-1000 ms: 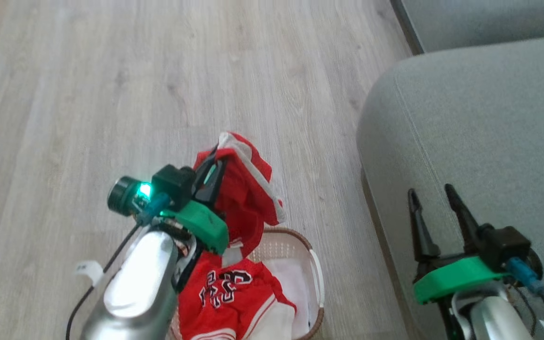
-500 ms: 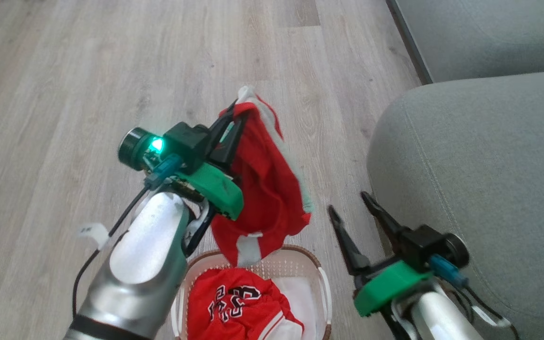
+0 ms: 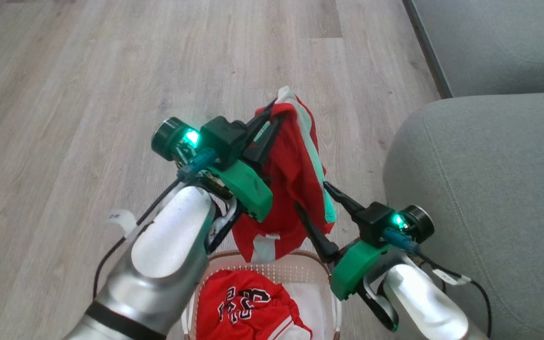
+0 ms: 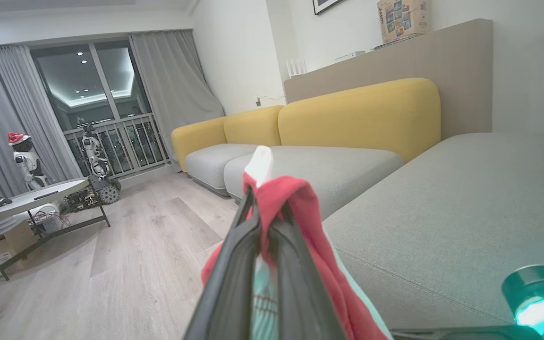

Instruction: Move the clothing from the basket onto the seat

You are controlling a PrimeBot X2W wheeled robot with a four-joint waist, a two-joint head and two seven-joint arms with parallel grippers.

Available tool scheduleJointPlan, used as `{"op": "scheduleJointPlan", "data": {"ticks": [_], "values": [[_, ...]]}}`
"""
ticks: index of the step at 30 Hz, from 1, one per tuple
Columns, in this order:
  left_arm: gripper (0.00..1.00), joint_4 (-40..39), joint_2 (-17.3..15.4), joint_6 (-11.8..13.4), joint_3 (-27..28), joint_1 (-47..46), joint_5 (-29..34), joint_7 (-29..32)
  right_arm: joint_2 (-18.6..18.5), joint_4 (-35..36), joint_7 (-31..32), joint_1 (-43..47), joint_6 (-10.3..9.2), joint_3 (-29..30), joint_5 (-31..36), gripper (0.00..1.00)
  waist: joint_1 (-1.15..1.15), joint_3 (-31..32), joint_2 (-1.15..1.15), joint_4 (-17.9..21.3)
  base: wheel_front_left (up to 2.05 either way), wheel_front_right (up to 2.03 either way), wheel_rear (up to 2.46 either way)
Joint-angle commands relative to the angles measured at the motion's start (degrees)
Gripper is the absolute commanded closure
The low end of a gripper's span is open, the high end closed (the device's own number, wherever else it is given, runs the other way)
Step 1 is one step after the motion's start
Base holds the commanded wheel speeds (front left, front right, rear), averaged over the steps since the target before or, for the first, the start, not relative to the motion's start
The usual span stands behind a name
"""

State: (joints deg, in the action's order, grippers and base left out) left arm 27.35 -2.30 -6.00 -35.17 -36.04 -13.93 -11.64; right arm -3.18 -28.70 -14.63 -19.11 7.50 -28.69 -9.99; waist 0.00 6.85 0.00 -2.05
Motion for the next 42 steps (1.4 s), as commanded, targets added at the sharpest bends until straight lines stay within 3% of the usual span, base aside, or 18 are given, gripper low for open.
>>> {"op": "scheduleJointPlan", "data": {"ticks": [1,11,12,13,14,15,24,25,26,27,28,29,30,42], "values": [[1.0,-2.13,-0.6,0.51,1.38,-4.2,-0.59,0.24,0.3,0.98,-0.37,-3.5,-0.01,-0.94,-0.01,0.0,0.0,0.1,0.0,-0.25,0.0,0.0,0.0],[1.0,-2.86,-0.59,2.48,-4.64,-5.21,-4.71,0.31,0.3,-4.73,-0.37,-5.82,-0.01,-1.8,0.3,0.0,0.0,0.48,0.0,-2.35,0.0,0.0,0.0],[1.0,-2.91,-0.58,2.67,-5.03,-5.23,-5.04,0.26,0.3,-5.1,-0.37,-5.96,-0.01,-1.83,0.19,0.16,0.0,0.47,0.0,-2.5,0.0,0.0,0.0],[1.0,-2.91,-0.58,2.84,-5.37,-5.22,-5.29,0.19,0.3,-5.65,-0.37,-6.02,-0.01,-1.5,0.05,0.49,0.0,0.46,0.0,-2.63,0.0,0.0,0.0],[1.0,-2.86,-0.58,2.99,-5.63,-5.19,-5.52,0.13,0.3,-6.03,-0.37,-6.07,-0.01,-1.1,-0.14,0.94,0.0,0.45,0.0,-2.75,0.0,0.0,0.0],[1.0,-2.76,-0.58,3.15,-5.8,-5.12,-5.75,0.08,0.3,-6.23,-0.37,-6.1,-0.01,-0.79,-0.27,1.0,0.0,0.42,0.0,-2.83,0.0,0.0,0.0],[1.0,-0.46,-1.02,4.73,-5.11,-3.49,-7.17,-0.8,0.3,-5.15,-0.37,-5.97,-0.01,1.94,-1.45,1.0,0.0,0.2,0.0,-1.59,0.0,0.0,0.0],[0.88,-0.16,-1.15,4.91,-4.89,-3.18,-7.37,-0.97,0.3,-4.96,-0.37,-6.06,-0.01,2.23,-1.52,1.0,0.0,0.15,0.0,-1.27,0.0,0.0,0.0],[0.62,0.12,-1.29,5.07,-4.67,-2.84,-7.57,-1.15,0.3,-4.66,-0.37,-6.19,-0.01,2.61,-1.65,1.0,0.0,0.1,0.0,-0.9,0.0,0.0,0.0],[0.62,0.12,-1.29,5.07,-4.67,-2.84,-7.57,-1.15,0.3,-4.66,-0.37,-6.19,-0.01,2.61,-1.65,1.0,0.0,0.1,0.0,-0.9,0.0,0.0,0.0],[0.51,0.39,-1.39,5.2,-4.44,-2.46,-7.83,-1.32,0.3,-4.38,-0.37,-6.32,-0.01,3.05,-1.77,1.0,0.0,0.04,0.0,-0.52,0.0,0.0,0.0],[0.21,0.67,-1.54,5.35,-4.22,-2.08,-8.04,-1.5,0.3,-4.14,-0.37,-6.48,-0.01,3.44,-1.84,1.0,0.0,-0.03,0.0,-0.11,0.0,0.0,0.0],[0.0,0.98,-1.7,5.45,-4.04,-1.68,-8.23,-1.66,0.3,-3.94,-0.37,-6.63,-0.01,3.88,-1.93,1.0,0.0,-0.1,0.0,0.32,0.0,0.0,0.0],[0.0,2.99,-2.88,5.81,-2.64,3.79,-9.93,-3.06,0.3,-3.9,-0.37,-8.11,-0.01,12.79,2.71,1.0,0.0,-1.42,0.0,7.87,0.0,0.0,0.0]]}}
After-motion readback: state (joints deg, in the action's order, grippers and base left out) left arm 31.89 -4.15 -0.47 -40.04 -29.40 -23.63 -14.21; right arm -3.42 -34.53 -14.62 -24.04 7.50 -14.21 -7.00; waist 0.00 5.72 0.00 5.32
